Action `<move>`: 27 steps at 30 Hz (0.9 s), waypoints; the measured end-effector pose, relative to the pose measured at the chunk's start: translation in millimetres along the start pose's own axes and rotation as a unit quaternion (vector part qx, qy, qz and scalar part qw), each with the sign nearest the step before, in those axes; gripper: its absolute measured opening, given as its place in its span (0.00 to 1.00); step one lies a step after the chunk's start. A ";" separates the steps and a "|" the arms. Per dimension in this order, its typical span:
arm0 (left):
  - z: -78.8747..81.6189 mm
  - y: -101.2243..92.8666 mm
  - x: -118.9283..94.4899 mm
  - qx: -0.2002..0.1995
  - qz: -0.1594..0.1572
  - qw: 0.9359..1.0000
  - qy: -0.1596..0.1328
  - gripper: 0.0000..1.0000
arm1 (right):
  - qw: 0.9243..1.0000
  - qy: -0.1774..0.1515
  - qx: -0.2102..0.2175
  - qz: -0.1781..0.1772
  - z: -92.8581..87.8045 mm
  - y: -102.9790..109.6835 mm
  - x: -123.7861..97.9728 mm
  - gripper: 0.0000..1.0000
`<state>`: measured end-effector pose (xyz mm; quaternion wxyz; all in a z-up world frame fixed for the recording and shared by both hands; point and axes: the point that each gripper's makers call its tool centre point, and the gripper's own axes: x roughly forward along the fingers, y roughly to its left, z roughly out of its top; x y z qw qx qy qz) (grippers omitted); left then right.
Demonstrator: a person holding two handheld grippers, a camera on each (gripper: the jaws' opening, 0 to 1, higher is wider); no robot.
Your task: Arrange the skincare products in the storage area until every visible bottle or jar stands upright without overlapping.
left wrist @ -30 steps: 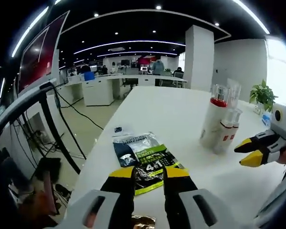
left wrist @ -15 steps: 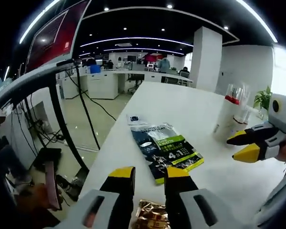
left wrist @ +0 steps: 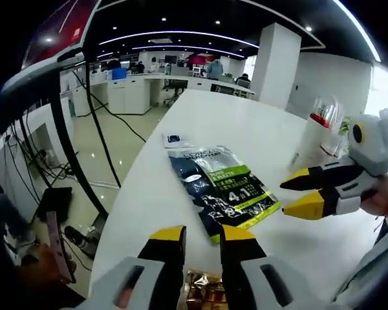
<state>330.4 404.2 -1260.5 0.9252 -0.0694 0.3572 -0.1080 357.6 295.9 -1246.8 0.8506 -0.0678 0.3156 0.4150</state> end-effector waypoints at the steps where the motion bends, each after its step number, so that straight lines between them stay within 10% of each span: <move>1: -0.2 -0.1 0.4 -0.001 -0.001 1.000 0.001 0.21 | 1.000 0.001 0.002 -0.002 -0.3 -1.1 0.4 0.30; 27: -0.6 -8.5 12.0 0.021 -0.006 1.000 0.022 0.03 | 0.998 0.022 0.065 0.008 -2.7 1.0 16.6 0.23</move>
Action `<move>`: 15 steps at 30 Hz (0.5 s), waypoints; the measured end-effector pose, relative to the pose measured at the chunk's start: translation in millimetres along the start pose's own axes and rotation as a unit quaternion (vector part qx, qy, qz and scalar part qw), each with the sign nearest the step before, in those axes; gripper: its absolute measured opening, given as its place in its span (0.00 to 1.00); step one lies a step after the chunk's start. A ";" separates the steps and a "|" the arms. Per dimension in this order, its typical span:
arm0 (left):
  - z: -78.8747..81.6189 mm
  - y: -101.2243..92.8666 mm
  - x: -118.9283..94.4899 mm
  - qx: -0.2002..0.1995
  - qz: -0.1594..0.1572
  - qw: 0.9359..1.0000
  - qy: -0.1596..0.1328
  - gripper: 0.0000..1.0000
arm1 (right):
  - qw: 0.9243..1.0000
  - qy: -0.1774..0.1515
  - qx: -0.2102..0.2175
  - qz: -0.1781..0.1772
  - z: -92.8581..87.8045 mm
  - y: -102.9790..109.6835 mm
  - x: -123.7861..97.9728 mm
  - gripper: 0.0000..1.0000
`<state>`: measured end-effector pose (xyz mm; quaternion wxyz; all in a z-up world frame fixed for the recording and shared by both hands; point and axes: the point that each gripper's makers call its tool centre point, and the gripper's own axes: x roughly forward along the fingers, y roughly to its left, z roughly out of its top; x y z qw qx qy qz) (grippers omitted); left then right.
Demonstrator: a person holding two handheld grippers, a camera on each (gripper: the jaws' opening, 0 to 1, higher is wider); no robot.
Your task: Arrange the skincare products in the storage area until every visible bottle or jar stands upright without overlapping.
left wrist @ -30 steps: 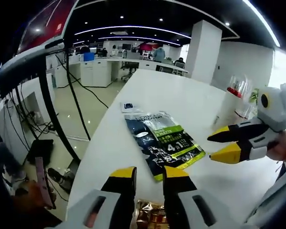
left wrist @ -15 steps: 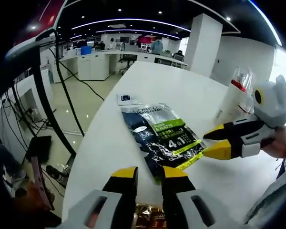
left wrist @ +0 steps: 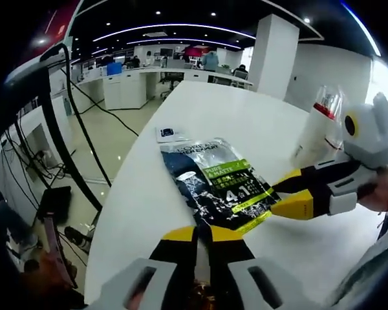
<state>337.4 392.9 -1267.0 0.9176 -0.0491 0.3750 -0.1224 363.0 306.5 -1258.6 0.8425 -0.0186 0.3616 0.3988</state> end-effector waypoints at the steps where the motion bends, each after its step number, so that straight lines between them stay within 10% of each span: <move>1: 0.1 -1.4 0.2 0.000 -0.004 1.000 0.000 0.03 | 1.000 -0.001 0.005 0.001 0.5 1.2 1.2 0.22; 11: -1.7 -0.7 3.5 0.038 0.007 0.999 0.016 0.02 | 0.997 0.009 0.064 0.034 -2.7 9.9 3.8 0.11; 15: -1.3 -2.6 4.1 0.061 0.010 0.998 0.010 0.02 | 1.000 0.004 0.014 0.006 -1.9 8.1 5.1 0.09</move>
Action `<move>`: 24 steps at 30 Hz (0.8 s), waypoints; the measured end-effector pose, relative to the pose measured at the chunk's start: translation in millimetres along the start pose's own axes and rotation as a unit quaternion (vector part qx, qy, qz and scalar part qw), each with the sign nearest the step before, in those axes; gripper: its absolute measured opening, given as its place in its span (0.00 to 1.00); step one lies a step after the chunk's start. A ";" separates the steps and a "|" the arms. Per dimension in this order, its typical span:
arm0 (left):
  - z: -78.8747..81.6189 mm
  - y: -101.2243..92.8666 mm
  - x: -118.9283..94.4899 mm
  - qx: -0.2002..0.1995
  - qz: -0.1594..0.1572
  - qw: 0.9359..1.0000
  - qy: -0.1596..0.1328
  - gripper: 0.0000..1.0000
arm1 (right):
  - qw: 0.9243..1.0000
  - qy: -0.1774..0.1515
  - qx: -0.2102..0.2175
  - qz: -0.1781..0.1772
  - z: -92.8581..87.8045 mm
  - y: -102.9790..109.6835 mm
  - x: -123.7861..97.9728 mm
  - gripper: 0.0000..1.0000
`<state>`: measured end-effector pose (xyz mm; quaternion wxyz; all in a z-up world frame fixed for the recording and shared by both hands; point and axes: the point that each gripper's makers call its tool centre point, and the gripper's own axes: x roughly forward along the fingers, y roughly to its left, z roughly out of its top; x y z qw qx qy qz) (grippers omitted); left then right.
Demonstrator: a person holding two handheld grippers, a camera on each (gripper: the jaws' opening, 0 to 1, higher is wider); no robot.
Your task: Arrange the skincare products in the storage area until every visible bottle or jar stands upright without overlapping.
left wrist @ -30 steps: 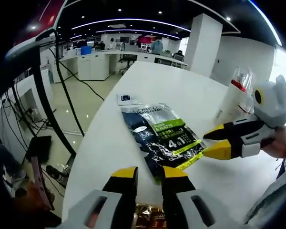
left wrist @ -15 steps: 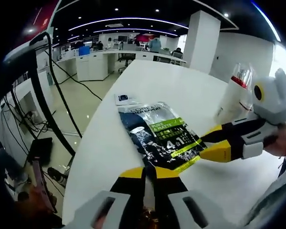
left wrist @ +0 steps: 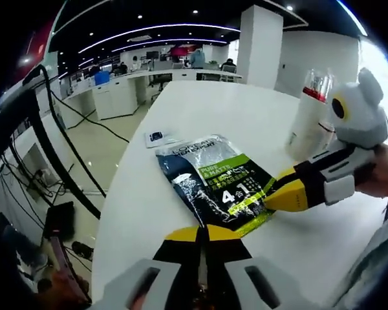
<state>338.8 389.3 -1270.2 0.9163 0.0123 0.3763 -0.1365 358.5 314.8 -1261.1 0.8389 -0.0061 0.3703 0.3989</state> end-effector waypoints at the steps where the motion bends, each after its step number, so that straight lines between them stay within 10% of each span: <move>1: 0.2 0.4 -0.1 -0.001 0.000 1.000 0.000 0.02 | 1.000 0.000 0.003 0.003 -0.1 1.3 -0.1 0.09; 24: 1.0 0.4 -1.4 0.013 0.012 1.000 -0.015 0.01 | 0.995 0.011 -0.098 -0.009 -3.6 5.6 0.3 0.06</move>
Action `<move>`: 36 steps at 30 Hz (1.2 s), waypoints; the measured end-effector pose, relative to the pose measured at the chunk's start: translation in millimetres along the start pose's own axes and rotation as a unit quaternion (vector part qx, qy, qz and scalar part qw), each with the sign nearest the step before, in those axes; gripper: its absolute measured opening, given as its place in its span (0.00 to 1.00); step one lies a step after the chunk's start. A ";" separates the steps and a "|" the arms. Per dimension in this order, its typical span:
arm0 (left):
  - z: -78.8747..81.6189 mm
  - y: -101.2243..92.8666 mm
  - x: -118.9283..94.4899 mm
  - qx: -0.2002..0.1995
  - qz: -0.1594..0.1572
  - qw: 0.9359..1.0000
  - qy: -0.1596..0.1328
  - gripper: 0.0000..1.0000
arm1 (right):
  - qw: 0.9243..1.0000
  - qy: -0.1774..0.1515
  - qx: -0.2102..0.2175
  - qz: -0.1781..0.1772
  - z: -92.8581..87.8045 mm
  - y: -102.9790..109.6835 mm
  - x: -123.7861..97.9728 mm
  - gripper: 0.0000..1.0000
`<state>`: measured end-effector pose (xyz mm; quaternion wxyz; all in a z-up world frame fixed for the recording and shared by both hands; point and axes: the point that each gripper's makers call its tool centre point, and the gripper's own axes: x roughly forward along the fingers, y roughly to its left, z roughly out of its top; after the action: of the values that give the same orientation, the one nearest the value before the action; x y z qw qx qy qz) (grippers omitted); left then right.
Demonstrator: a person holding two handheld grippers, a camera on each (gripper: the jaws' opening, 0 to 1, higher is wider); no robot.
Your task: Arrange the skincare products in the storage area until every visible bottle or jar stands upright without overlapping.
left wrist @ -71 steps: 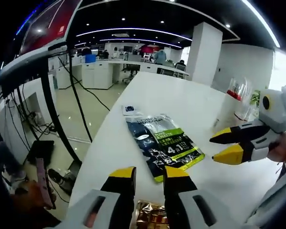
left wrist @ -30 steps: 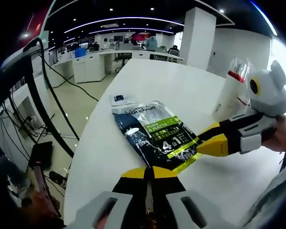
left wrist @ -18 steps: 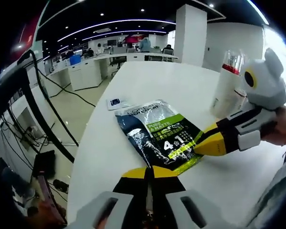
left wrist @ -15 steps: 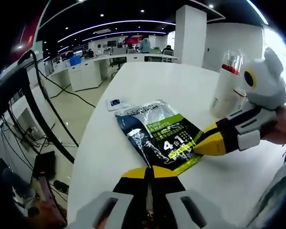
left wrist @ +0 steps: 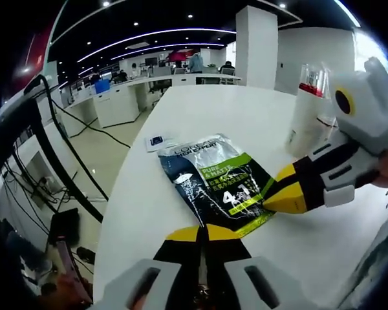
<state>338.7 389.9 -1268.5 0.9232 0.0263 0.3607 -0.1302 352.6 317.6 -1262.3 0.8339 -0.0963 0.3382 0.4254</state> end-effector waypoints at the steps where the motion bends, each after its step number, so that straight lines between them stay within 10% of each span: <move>1: 0.0 0.0 0.0 0.000 0.000 1.000 0.000 0.01 | 1.000 0.002 -0.011 -0.003 0.0 0.3 0.0 0.06; 10: -0.4 -6.1 -2.2 -0.037 -0.041 0.997 0.047 0.01 | 0.994 0.010 -0.104 -0.029 3.0 0.8 -5.7 0.03; 36: 65.0 -43.9 -28.4 -0.049 -0.119 0.991 -0.047 0.00 | 0.991 -0.112 -0.023 -0.069 32.3 -23.6 -77.0 0.03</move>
<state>350.0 344.6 -1199.5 0.9172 -0.0682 0.3237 -0.2220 354.9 267.9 -1191.3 0.8916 -0.0902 0.2250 0.3826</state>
